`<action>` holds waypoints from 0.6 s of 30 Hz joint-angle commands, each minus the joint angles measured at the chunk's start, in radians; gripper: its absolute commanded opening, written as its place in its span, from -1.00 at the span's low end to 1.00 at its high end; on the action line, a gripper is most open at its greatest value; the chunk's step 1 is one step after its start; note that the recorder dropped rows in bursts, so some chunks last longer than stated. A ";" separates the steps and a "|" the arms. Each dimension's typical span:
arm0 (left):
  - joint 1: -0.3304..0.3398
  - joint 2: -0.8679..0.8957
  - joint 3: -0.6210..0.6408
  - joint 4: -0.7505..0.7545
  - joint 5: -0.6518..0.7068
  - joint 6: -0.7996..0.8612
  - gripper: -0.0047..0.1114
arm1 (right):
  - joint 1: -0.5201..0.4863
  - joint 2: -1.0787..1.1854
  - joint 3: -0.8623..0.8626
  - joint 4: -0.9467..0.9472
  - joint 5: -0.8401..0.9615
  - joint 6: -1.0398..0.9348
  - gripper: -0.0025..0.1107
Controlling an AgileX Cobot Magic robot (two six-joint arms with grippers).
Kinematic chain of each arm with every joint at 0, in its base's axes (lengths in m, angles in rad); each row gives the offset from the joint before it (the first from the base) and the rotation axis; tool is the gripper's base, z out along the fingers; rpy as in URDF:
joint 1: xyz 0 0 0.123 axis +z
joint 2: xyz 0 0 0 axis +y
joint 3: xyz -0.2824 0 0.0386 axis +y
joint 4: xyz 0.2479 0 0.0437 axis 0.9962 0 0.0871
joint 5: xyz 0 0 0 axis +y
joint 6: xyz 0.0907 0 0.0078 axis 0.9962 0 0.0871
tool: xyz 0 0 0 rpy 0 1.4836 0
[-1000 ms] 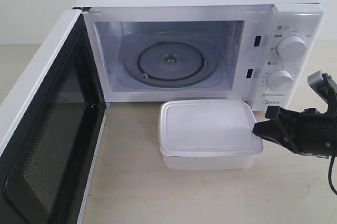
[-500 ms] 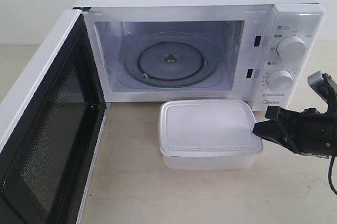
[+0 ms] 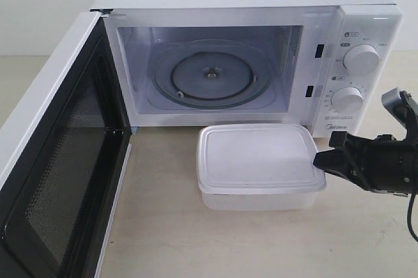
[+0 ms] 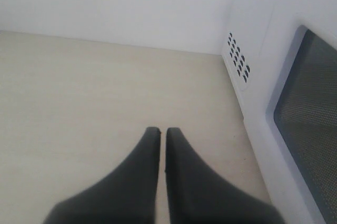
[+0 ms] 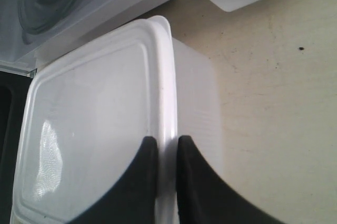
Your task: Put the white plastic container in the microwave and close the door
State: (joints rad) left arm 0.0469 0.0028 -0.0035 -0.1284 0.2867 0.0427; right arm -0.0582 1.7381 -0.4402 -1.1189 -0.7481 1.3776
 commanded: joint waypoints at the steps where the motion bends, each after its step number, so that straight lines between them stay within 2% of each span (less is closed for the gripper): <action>1: 0.002 -0.003 0.004 0.006 0.001 0.004 -0.84 | -0.003 0.004 0.005 -0.042 0.083 -0.024 -0.96; 15: 0.002 -0.003 0.004 0.006 0.001 0.004 -0.84 | -0.003 0.004 0.005 -0.035 0.112 -0.019 -0.95; 16: 0.002 -0.003 0.004 0.006 0.001 0.004 -0.84 | -0.003 0.004 0.005 -0.035 0.110 -0.019 -0.93; 17: 0.002 -0.003 0.004 0.006 0.001 0.004 -0.84 | -0.003 0.004 0.005 -0.035 0.110 -0.019 -0.82; 18: 0.002 -0.003 0.004 0.006 0.001 0.004 -0.84 | -0.003 0.004 0.005 -0.037 0.110 -0.019 -0.63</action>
State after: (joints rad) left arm 0.0469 0.0028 -0.0035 -0.1284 0.2867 0.0427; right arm -0.0582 1.7356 -0.4419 -1.1189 -0.7393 1.3760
